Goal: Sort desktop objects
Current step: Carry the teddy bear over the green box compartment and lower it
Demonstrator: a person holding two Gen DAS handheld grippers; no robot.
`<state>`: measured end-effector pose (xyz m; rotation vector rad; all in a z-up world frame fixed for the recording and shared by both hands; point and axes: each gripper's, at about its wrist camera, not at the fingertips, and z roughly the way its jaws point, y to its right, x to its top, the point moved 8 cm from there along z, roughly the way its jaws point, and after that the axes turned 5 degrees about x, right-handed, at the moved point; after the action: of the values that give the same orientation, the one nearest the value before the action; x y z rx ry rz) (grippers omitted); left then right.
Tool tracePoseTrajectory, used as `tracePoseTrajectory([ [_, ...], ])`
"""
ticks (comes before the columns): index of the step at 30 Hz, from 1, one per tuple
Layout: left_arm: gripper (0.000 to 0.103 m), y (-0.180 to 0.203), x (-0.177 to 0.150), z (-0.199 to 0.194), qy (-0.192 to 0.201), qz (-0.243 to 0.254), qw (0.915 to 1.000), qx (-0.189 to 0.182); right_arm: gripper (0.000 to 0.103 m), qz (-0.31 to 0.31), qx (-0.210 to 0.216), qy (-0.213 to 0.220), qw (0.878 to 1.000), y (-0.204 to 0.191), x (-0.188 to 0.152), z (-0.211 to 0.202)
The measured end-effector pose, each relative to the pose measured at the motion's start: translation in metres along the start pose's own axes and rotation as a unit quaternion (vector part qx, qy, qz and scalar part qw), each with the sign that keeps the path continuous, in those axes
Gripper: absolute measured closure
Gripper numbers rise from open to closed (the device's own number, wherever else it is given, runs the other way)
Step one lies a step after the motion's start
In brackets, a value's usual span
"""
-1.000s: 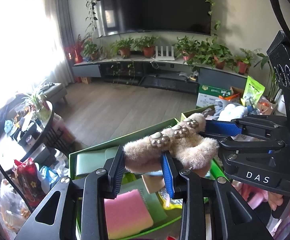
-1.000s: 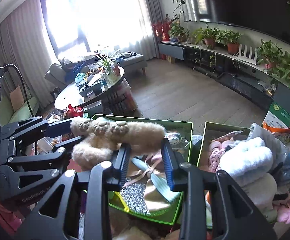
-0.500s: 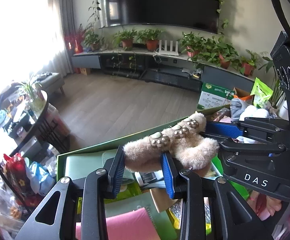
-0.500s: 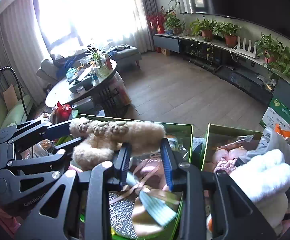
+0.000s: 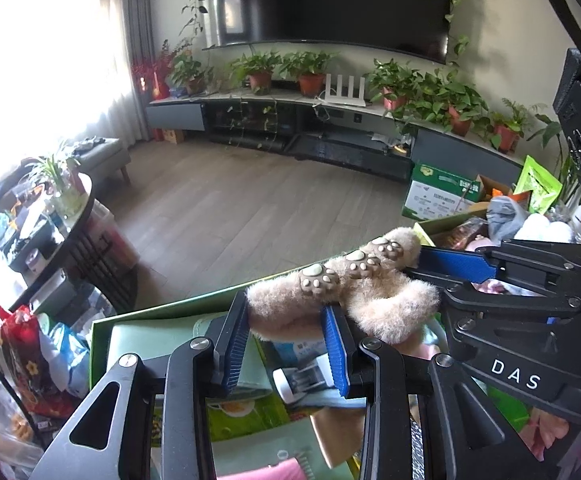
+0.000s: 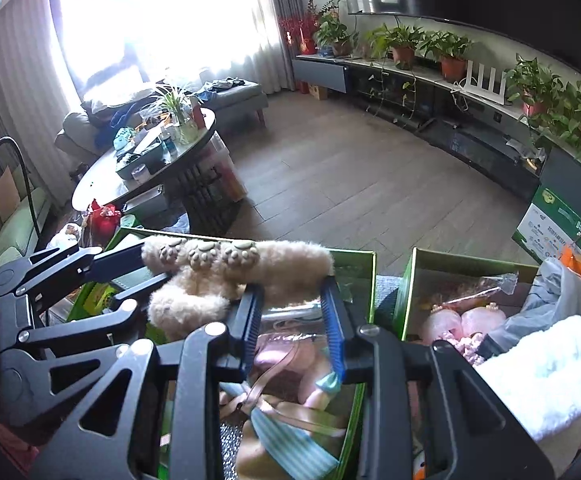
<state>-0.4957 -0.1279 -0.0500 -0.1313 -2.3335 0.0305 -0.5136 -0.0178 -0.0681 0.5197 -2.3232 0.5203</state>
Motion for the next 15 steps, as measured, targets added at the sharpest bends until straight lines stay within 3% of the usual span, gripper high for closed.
tracePoseTrajectory([
  [9,0.065,-0.003,-0.012,0.023,-0.039,-0.004,0.9992,0.006,0.073,0.007,-0.042,-0.012,0.999,0.012,0.000,0.016],
  [15,0.060,0.006,-0.010,0.024,-0.041,0.006,0.9991,0.003,0.073,0.011,-0.038,-0.009,0.999,0.012,-0.002,0.011],
])
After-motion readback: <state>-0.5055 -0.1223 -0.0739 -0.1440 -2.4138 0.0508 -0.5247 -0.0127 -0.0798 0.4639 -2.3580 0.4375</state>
